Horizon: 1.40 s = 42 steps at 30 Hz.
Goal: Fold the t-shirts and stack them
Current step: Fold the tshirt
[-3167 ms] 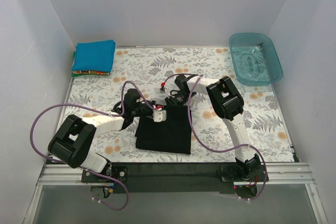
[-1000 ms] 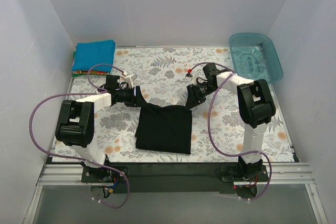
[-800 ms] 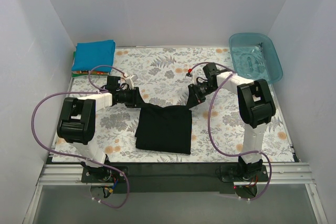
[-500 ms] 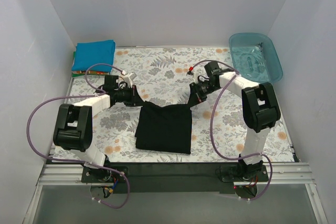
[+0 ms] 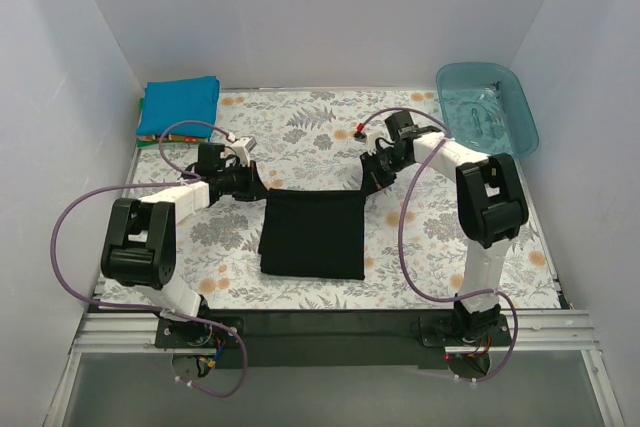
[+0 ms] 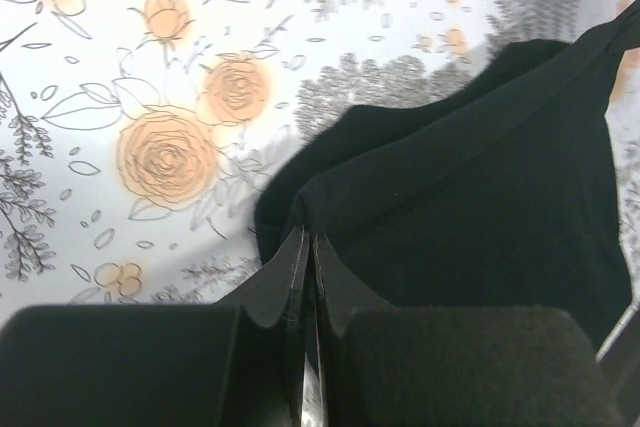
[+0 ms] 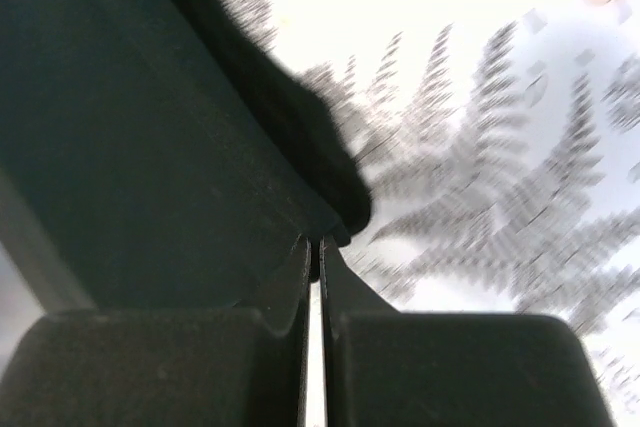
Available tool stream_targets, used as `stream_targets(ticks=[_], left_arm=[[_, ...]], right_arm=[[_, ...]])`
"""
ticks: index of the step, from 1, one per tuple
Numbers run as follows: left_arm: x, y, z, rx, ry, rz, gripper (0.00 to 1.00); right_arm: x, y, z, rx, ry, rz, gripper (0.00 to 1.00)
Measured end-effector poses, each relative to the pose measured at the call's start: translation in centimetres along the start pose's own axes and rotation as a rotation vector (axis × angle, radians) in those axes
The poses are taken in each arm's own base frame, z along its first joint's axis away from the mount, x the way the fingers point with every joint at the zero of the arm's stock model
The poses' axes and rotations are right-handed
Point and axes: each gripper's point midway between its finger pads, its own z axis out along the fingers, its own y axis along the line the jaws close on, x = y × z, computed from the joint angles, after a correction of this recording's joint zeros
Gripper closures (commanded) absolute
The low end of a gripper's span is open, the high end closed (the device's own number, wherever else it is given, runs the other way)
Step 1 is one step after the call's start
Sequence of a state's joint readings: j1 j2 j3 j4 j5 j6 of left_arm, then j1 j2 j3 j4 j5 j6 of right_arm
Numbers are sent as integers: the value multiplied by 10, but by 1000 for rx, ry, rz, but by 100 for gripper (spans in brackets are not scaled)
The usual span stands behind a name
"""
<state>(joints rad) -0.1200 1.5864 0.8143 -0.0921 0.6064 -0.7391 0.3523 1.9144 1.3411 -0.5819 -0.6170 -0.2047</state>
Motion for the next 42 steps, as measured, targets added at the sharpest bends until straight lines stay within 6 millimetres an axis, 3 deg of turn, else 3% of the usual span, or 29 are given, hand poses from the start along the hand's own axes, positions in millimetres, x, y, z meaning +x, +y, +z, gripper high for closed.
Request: stream_targets(ticks=[4,9,10,11,12,13,15,19,22,25,27,31,35,42], left_arm=[[8,19,17,-39,28,-22,100],[-2,33,36,-48,21,-16,100],[-6,35,39,-48,14,-10,100],[-10,36,40,-48,7,-5,98],[-14,36,41,-48,0,-2,78],[-17,37,41,-49,-6,3,72],[-28,39,36,-45,-25,5,62],[-45,38,8,-42,-62,-20,59],[-56,18,-21,-18,-101,-11,58],[-48,-10,-42,41,-110,-7,55],[-30,-22,-48,77,-80,-33,55],[17,-20,-39,89,55,-153,55],[48,-19,-33,88,162,-245,57],[74,-25,-23,103,274,-324,62]], right_arm=[[-9,-23,19,38,13,0,99],[-16,-42,27,95,10,-13,97],[-20,-44,27,105,3,-20,90],[-25,-46,26,116,-6,-28,68],[-30,-47,24,124,-16,-33,59],[-35,-49,22,141,-24,-43,51],[-48,-53,16,163,-49,-65,39],[-63,-50,-6,190,-97,-86,39],[-64,-29,-30,177,-144,-100,43],[-48,4,-50,107,-177,-92,50],[-32,21,-48,37,-171,-65,50],[16,28,-21,-71,-64,53,50],[59,30,1,-127,52,163,49],[65,43,7,-188,76,193,54]])
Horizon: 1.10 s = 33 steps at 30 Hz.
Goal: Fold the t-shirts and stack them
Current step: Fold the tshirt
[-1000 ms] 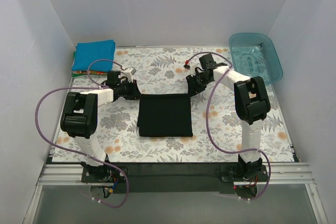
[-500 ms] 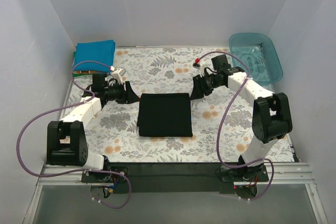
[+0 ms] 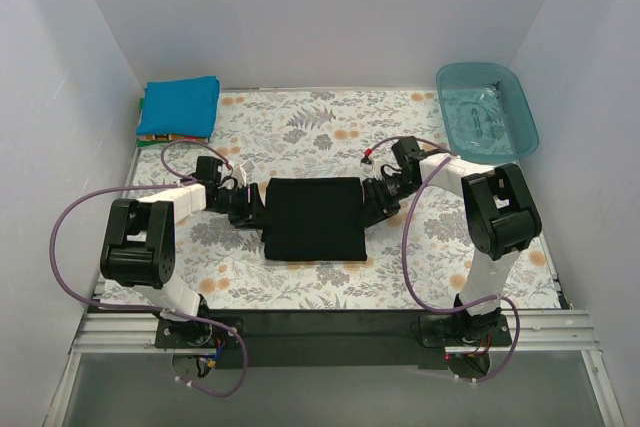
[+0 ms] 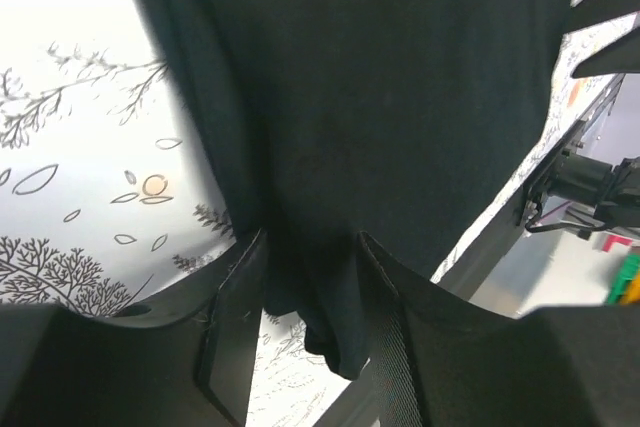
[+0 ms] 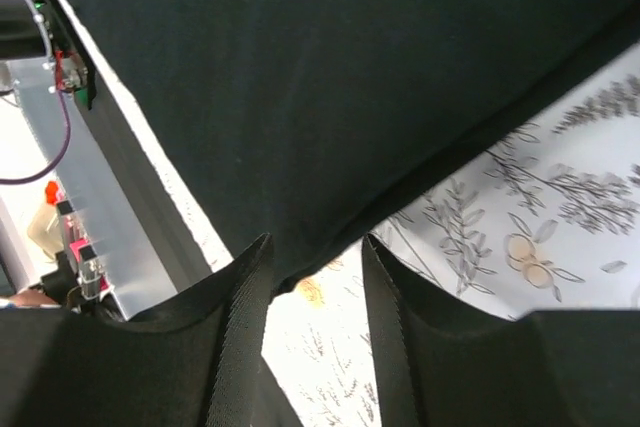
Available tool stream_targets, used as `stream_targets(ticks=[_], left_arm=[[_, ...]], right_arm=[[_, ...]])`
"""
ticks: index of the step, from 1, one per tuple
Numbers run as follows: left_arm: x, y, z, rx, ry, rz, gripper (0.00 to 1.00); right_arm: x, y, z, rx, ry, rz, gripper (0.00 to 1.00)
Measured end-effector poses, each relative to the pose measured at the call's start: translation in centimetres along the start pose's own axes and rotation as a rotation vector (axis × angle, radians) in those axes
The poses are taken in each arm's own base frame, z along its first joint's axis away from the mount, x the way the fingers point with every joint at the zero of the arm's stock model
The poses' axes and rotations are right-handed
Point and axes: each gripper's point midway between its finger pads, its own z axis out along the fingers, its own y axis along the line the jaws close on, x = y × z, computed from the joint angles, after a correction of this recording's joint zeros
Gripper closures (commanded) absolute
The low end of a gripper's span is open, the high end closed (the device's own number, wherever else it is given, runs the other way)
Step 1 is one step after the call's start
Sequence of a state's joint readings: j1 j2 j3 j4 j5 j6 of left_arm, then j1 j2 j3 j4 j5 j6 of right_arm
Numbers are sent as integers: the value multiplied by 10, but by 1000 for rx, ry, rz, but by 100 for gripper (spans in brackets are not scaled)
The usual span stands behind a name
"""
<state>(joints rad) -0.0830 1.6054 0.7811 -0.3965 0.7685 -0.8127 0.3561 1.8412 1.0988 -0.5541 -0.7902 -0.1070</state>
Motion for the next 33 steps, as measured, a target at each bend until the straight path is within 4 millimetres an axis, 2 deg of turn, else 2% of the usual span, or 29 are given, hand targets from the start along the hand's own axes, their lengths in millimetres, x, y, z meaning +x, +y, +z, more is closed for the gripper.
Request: stream_targets(ticks=[4,7,10,11,12,18,25,30,33], left_arm=[[8,5,4,-6,36,-44,69],[9,4,4,-5,39,-51,82],[9,3,4,1,40,-53,93],[9,3,4,2,40,-53,96],[9,3,4,3,40,-53,100],[8,5,0,-27,39,-51,100],[-11,13,-11,-109,18,-42,100],[-1,31,4,-127,87,-105,100],[-1,31,9,-91,118,-166,100]], right_arm=[[1,4,4,-24,8,3,60],[4,2,8,-30,23,19,68],[6,-1,11,-31,33,35,84],[7,-1,12,-31,35,41,98],[7,-2,12,-31,37,43,99],[7,-5,12,-14,36,53,99],[-2,-11,2,45,-1,39,99],[-6,-15,2,68,-16,30,99],[-5,-23,8,78,-8,36,99]])
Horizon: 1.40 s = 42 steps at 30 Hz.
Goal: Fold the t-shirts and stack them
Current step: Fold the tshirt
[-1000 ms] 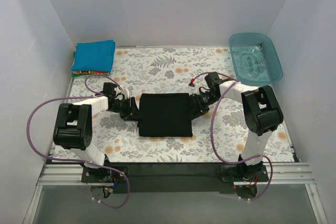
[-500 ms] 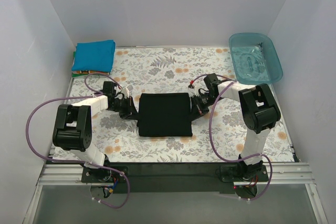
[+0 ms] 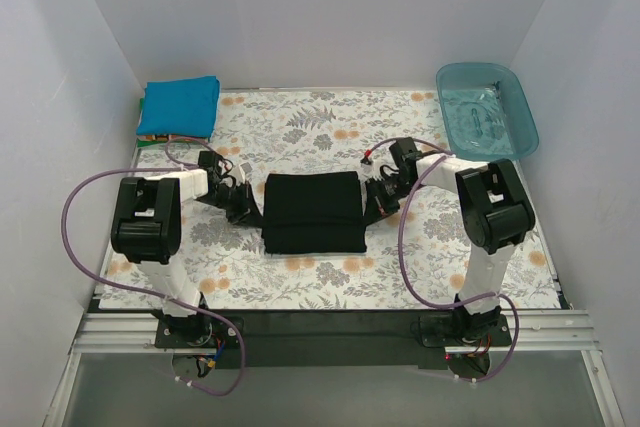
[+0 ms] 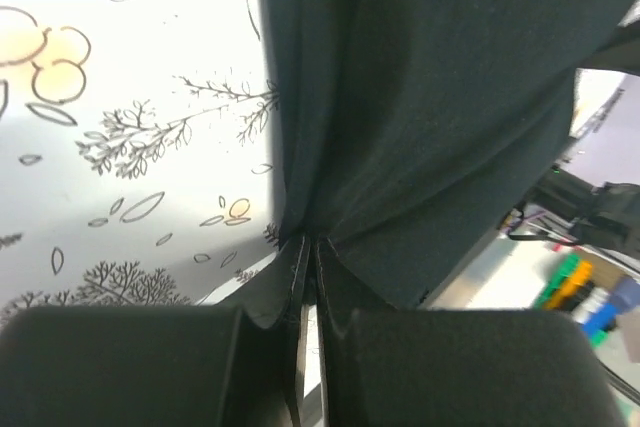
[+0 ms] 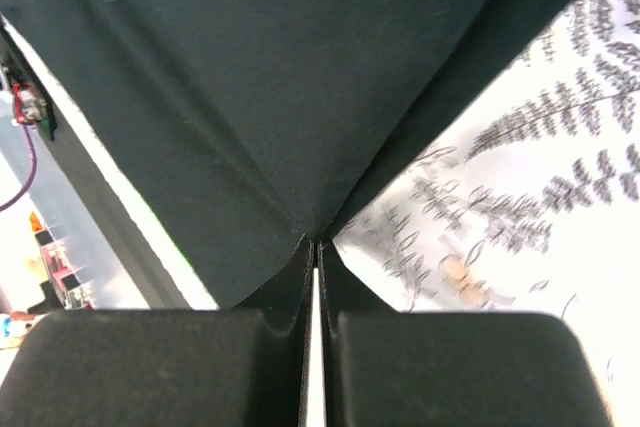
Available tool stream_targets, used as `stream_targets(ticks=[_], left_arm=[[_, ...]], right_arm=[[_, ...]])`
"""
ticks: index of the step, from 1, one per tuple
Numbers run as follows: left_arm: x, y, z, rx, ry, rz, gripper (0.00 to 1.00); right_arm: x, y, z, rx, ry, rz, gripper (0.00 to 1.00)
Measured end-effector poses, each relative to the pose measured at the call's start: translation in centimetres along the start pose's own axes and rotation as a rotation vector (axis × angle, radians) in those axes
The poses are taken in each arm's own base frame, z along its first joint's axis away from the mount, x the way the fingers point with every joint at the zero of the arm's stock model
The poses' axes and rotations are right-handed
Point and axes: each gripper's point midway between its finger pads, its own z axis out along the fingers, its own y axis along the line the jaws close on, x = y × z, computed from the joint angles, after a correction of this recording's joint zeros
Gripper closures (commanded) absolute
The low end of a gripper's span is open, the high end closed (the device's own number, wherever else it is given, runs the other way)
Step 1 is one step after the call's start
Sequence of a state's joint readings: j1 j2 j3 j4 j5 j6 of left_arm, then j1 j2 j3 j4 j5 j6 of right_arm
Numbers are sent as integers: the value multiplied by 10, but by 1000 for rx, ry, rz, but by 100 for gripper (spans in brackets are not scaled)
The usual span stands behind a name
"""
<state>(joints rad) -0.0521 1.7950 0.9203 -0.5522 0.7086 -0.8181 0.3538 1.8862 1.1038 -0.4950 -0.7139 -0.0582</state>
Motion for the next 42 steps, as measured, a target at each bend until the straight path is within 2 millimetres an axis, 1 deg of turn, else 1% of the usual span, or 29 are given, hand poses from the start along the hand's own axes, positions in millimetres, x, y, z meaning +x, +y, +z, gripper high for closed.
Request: stream_targets(ticks=[2,4,5,6,7,8,9,10,11,12,13,15,16,18,19,20,21,22,23,24,25,26,28,30,32,34,37,39,42], left_arm=[[-1,0,1,13,10,-19,100],[-3,-2,3,24,21,-33,99],[-5,-2,4,28,25,-37,94],[-9,-3,5,32,27,-39,88],[-14,-4,6,38,25,-37,83],[-20,-5,6,42,19,-30,78],[-25,-6,6,46,11,-20,69],[-29,-8,5,51,-2,0,66],[-33,-11,2,58,-15,20,62],[-35,-13,0,57,-32,47,51],[-38,-14,-4,55,-51,77,46],[-43,-19,-16,51,-105,126,43],[-44,-21,-25,55,-135,140,42],[-51,-30,-51,85,-213,162,42],[-56,-37,-65,107,-258,178,42],[-62,-45,-80,136,-307,201,45],[-66,-57,-94,180,-359,231,52],[-67,-70,-103,225,-394,252,62],[-64,-83,-107,272,-413,275,65],[-56,-95,-106,319,-406,293,67],[-47,-106,-100,360,-381,309,69],[-35,-118,-88,398,-334,323,72],[-10,-132,-62,453,-222,322,73],[19,-136,-33,485,-99,280,75],[38,-122,-9,467,-11,186,75],[42,-103,9,428,40,93,75],[45,-73,33,370,94,-11,75],[50,-63,39,362,126,-47,75],[48,-65,35,369,130,-17,72]], right_arm=[[2,-7,7,2,19,18,99],[-1,-7,11,-32,38,50,99],[-4,-7,11,-38,40,57,99],[-7,-8,12,-40,39,57,96],[-14,-9,12,-37,32,49,81],[-20,-10,11,-29,26,40,73],[-27,-10,10,-22,17,26,66],[-32,-10,8,-11,8,10,51],[-41,-11,5,3,-8,-14,41],[-49,-10,2,12,-24,-39,35],[-55,-8,-2,14,-39,-65,29],[-61,3,-14,11,-67,-108,29],[-63,11,-21,10,-80,-126,31],[-70,28,-38,13,-124,-188,32],[-75,38,-46,15,-150,-224,37],[-79,46,-54,16,-174,-253,43],[-85,55,-62,11,-204,-282,50],[-93,69,-69,-17,-237,-308,57],[-99,80,-72,-55,-263,-329,61],[-102,90,-73,-96,-279,-334,64],[-103,96,-71,-131,-286,-324,67],[-101,101,-66,-170,-289,-321,68],[-82,105,-47,-240,-246,-272,70],[-53,107,-21,-297,-166,-210,71],[-24,107,4,-335,-75,-146,72],[-2,102,25,-361,3,-94,72],[15,77,47,-355,62,-5,72],[24,63,53,-351,84,57,71],[26,61,48,-375,83,78,71]])
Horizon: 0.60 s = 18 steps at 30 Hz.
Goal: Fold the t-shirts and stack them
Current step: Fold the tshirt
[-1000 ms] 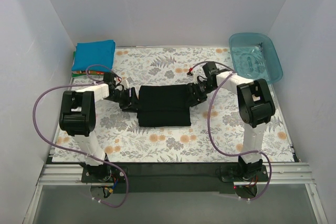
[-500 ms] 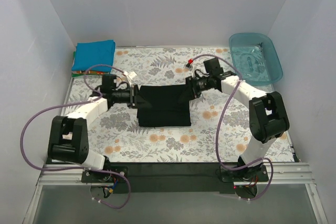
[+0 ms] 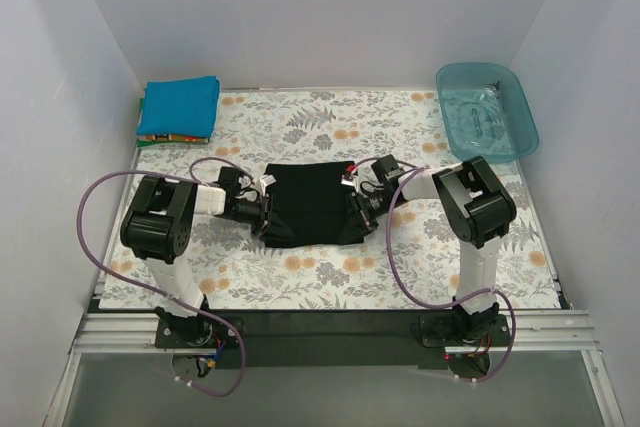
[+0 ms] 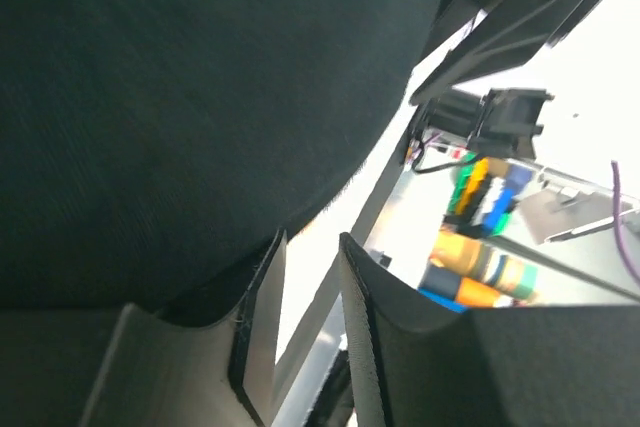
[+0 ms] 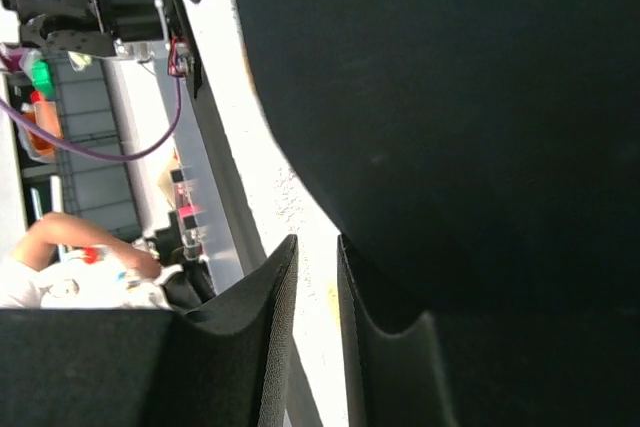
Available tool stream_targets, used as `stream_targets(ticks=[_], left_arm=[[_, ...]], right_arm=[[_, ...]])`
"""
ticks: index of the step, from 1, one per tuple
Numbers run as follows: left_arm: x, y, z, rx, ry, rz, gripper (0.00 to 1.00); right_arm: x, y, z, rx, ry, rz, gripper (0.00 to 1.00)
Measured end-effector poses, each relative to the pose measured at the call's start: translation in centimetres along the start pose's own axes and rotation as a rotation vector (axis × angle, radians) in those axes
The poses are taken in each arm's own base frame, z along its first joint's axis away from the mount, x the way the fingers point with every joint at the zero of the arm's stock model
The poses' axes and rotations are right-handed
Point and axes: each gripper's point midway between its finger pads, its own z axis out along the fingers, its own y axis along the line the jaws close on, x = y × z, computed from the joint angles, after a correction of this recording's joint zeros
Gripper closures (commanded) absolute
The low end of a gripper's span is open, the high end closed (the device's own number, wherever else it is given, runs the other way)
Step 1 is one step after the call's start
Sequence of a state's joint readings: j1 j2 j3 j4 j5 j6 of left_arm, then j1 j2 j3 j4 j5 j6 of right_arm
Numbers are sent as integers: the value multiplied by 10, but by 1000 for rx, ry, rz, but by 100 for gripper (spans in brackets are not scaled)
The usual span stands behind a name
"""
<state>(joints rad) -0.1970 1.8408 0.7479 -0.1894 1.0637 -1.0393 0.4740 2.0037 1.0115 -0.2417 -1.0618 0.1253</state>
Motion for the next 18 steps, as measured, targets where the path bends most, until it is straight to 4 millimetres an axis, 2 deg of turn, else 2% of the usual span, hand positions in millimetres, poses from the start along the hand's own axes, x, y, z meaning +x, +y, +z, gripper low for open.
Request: stream_targets(ticks=[2,4,5,7,9,11,12,14,16,18], left_arm=[[1,-5,-6,4,-3,36,69],[1,-18,-17,28,-17,87,66],[-3,-30,-24,42,-36,129,65],[-21,-58,-38,69,-105,248,66],[-49,-88,-50,95,-190,370,66],[-79,-108,-56,115,-252,436,68],[-96,-113,-56,122,-274,448,68],[-126,-110,-52,121,-312,445,68],[-152,-92,-44,110,-340,393,68],[-167,-65,-37,87,-360,311,68]], right_arm=[[-2,6,-4,1,-5,-26,69],[-8,23,-13,-5,-17,-72,64],[-18,34,-20,-9,-36,-106,64],[-48,60,-34,-13,-96,-215,64],[-88,81,-53,-7,-175,-325,65],[-126,90,-70,3,-247,-401,66],[-142,90,-76,5,-272,-415,66],[-168,76,-81,20,-309,-420,66],[-185,49,-80,38,-324,-374,66],[-195,16,-72,53,-322,-300,66]])
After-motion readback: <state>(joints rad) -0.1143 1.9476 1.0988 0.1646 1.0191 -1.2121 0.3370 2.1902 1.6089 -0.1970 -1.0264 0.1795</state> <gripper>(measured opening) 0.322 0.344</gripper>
